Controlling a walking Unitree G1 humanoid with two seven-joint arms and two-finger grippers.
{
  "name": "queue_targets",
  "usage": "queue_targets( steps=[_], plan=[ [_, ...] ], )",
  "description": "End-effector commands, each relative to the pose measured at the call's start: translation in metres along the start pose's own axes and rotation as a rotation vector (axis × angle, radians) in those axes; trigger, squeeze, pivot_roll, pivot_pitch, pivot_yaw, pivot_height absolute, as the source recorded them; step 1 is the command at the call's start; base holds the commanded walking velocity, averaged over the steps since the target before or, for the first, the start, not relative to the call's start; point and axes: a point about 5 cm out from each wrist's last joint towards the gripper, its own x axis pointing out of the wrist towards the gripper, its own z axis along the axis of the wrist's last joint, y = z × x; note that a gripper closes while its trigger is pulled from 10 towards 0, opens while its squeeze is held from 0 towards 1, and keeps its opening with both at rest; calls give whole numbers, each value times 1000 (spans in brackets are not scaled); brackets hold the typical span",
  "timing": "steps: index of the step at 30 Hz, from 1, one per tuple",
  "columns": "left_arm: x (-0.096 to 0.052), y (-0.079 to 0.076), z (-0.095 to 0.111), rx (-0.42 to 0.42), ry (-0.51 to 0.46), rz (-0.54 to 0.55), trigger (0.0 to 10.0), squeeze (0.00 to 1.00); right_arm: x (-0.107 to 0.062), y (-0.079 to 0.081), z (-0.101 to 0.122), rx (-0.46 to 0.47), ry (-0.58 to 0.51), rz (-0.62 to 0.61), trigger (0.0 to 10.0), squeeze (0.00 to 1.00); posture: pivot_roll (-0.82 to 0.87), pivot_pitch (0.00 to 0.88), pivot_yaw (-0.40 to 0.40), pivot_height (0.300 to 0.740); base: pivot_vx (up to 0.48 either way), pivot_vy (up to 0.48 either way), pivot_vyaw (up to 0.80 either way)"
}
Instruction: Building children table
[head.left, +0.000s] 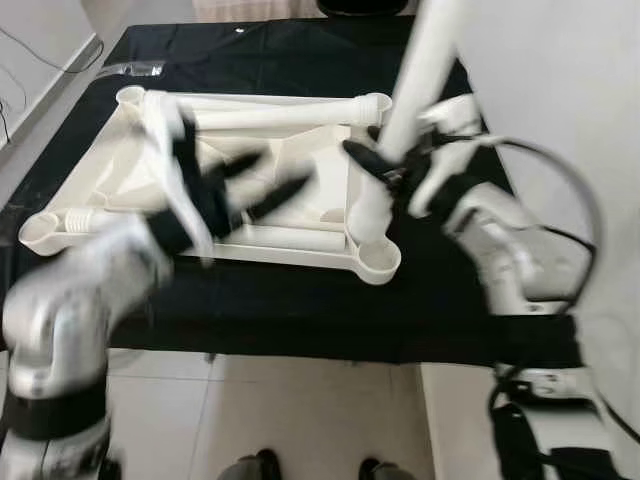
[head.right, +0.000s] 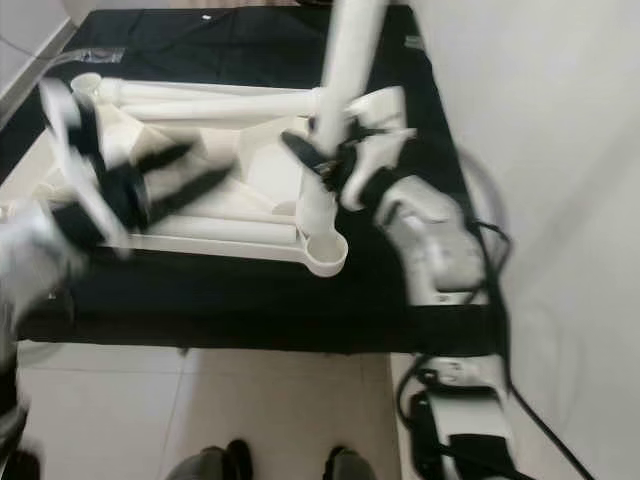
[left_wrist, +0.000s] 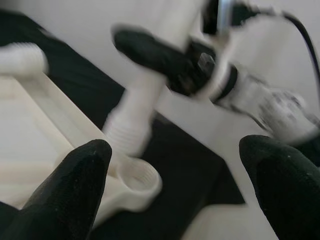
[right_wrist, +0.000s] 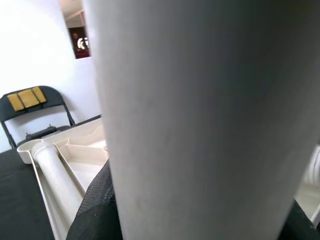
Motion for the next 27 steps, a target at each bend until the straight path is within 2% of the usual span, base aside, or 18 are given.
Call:
queue_targets(
  steps=[1, 2, 5, 6, 8, 10, 11, 13, 15, 18, 20, 24, 27],
  plan=[
    [-7, -18, -1, 34, 26, -88, 10000, 0, 2, 7, -1, 8, -15, 110, 10000, 0, -24, 250, 5, 740, 0, 0, 0],
    [-7, -18, -1, 34, 26, -88, 10000, 0, 2, 7, -1, 8, -15, 110, 10000, 0, -24, 250, 5, 740, 0, 0, 0],
    [-28, -35, -28, -40, 95, -76, 10000, 0, -11, 2, 10, 34, -54, 263, 10000, 0, -12, 264, 7, 740, 0, 0, 0],
    [-32, -37, -37, -37, 131, -45, 10000, 0, -16, 3, 12, 33, -51, 322, 10000, 0, -6, 269, 8, 740, 0, 0, 0],
    [-32, -37, -37, -37, 131, -45, 10000, 0, -16, 3, 12, 33, -51, 322, 10000, 0, -6, 269, 8, 740, 0, 0, 0],
    [-41, -50, -61, -30, 201, -17, 10000, 0, -26, 14, 8, 1, 24, 506, 10000, 0, -4, 291, 11, 740, 0, 0, 0],
    [-41, -50, -61, -30, 201, -17, 10000, 0, -26, 14, 8, 1, 24, 506, 10000, 0, -4, 291, 11, 740, 0, 0, 0],
    [-47, -65, -76, -35, 239, -25, 10000, 0, -28, 22, 5, -27, 76, 627, 10000, 0, -5, 303, 13, 740, 0, 0, 0],
    [-50, -73, -85, -55, 264, -25, 10000, 0, -23, 27, 5, -66, 92, 675, 10000, 0, -5, 318, 17, 740, 0, 0, 0],
    [-54, -74, -93, -91, 292, 18, 10000, 0, -17, 32, 5, -101, 97, 705, 10000, 0, -4, 325, 20, 740, 0, 0, 0],
    [-59, -72, -98, -76, 320, 64, 10000, 0, -11, 35, 1, -112, 94, 723, 10000, 0, 0, 337, 24, 740, 0, 0, 0],
    [-64, -67, -99, -56, 302, 139, 10000, 0, -6, 36, -3, -104, 81, 727, 10000, 0, 9, 348, 29, 740, 0, 0, 0],
    [-67, -64, -99, -11, 286, 197, 10000, 0, -4, 36, -3, -90, 70, 735, 10000, 0, 15, 361, 31, 740, 0, 0, 0]
  ],
)
